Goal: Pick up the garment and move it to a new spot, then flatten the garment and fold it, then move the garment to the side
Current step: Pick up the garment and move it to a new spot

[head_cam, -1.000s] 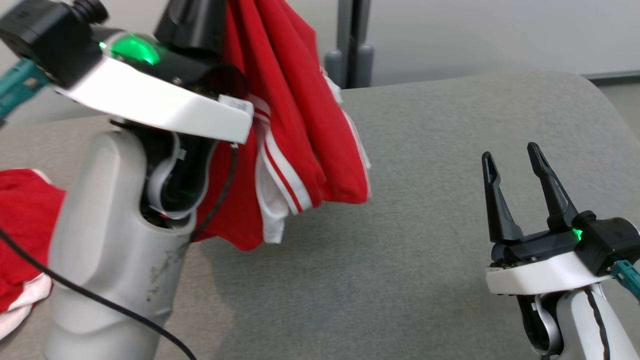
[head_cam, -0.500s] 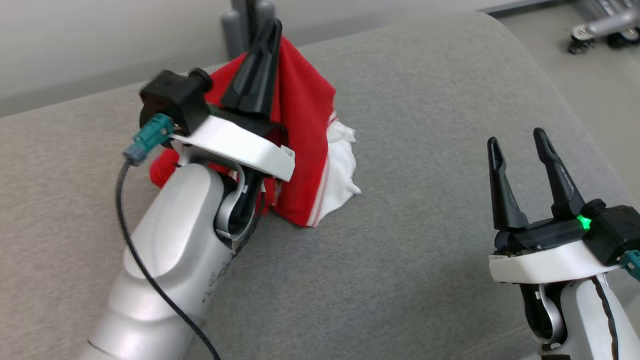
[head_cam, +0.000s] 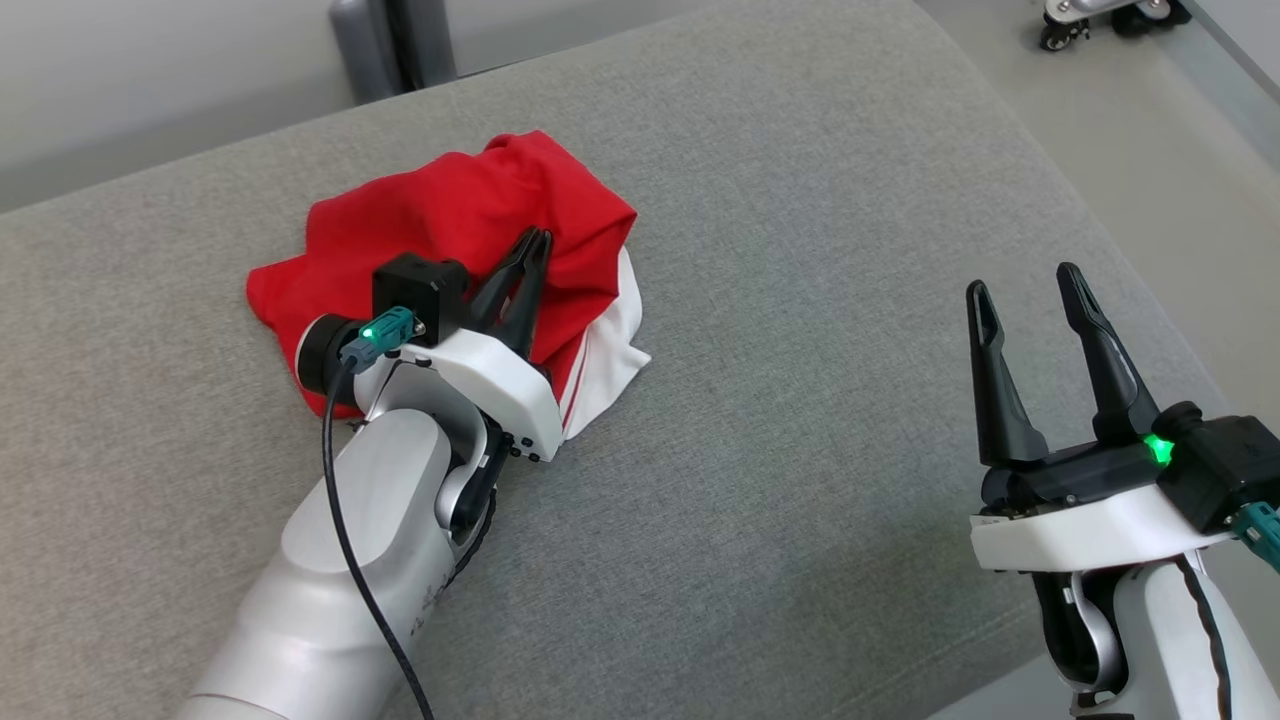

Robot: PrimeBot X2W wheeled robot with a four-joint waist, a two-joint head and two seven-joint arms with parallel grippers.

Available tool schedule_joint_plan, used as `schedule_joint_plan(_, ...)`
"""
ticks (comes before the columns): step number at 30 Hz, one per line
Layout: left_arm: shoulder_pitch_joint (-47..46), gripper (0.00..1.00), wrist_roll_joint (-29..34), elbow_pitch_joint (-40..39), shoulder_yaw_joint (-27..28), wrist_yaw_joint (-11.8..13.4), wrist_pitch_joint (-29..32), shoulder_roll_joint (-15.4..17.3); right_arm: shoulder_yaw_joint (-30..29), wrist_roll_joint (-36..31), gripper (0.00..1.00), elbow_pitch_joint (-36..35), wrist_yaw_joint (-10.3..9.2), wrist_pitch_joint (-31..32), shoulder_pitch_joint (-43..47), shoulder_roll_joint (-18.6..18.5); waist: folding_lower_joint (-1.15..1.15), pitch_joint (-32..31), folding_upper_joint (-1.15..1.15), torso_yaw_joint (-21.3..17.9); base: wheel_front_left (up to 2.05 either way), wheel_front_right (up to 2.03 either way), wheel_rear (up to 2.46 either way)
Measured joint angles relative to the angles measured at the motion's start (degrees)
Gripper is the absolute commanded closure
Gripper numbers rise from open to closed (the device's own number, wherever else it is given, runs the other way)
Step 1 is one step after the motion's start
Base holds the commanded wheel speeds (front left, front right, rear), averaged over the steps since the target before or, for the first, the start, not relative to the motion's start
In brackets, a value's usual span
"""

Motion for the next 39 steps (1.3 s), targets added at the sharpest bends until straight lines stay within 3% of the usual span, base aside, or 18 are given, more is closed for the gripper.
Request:
schedule_joint_plan(1, -0.04, 0.0, -0.85, 0.37, -0.18, -0.46, -0.02, -0.04, 0.0, -0.16, 0.0, 0.01, 0.0, 0.01, 0.02, -0.01, 0.0, -0.21, 0.0, 0.26, 0.0, 0.0, 0.0)
schedule_joint_plan(6, 0.02, 0.0, -3.64, -2.07, -0.64, 0.32, -0.53, -0.02, -0.51, -1.18, 0.0, 0.09, 0.0, 0.0, 0.46, 0.03, 0.0, -1.84, 0.0, 2.33, 0.0, 0.0, 0.0)
schedule_joint_plan(11, 2.55, 0.0, -3.67, -10.82, 2.52, 2.23, -0.6, -0.03, -1.7, -2.82, 0.0, 0.1, 0.0, 0.01, 0.96, 0.01, 0.0, -4.06, 0.0, 5.86, 0.0, 0.0, 0.0)
schedule_joint_plan(15, 6.64, 0.0, -0.88, -17.78, 7.43, 3.68, -0.6, 0.18, -1.86, -4.45, 0.0, 0.1, 0.0, 0.0, 2.02, 0.03, 0.0, -6.43, 0.0, 9.16, 0.0, 0.0, 0.0)
schedule_joint_plan(22, 18.07, 0.0, 6.69, -28.78, 16.47, 5.82, -0.69, 3.32, -2.4, -5.59, 0.0, -0.29, 0.0, 0.0, 3.32, 0.07, 0.0, -10.29, 0.0, 15.23, 0.0, 0.0, 0.0)
schedule_joint_plan(28, 29.73, 0.0, 10.83, -34.34, 22.07, 6.05, -0.69, 3.66, -2.59, -6.93, 0.0, -0.76, 0.01, 0.0, 5.6, -0.29, 0.0, -12.75, 0.0, 19.53, 0.0, 0.0, 0.0)
schedule_joint_plan(32, 36.05, 0.0, 12.3, -36.19, 25.06, 4.83, -0.7, 2.79, -2.56, -7.16, 0.0, -1.03, 0.01, 0.0, 7.33, -0.34, 0.0, -14.4, 0.0, 21.14, 0.0, 0.0, 0.0)
schedule_joint_plan(39, 41.86, 0.0, 14.64, -36.85, 25.55, 3.31, -0.69, 0.24, -2.59, -6.84, 0.0, -0.25, 0.01, 0.0, 9.27, -0.31, 0.0, -15.72, 0.0, 22.6, 0.0, 0.0, 0.0)
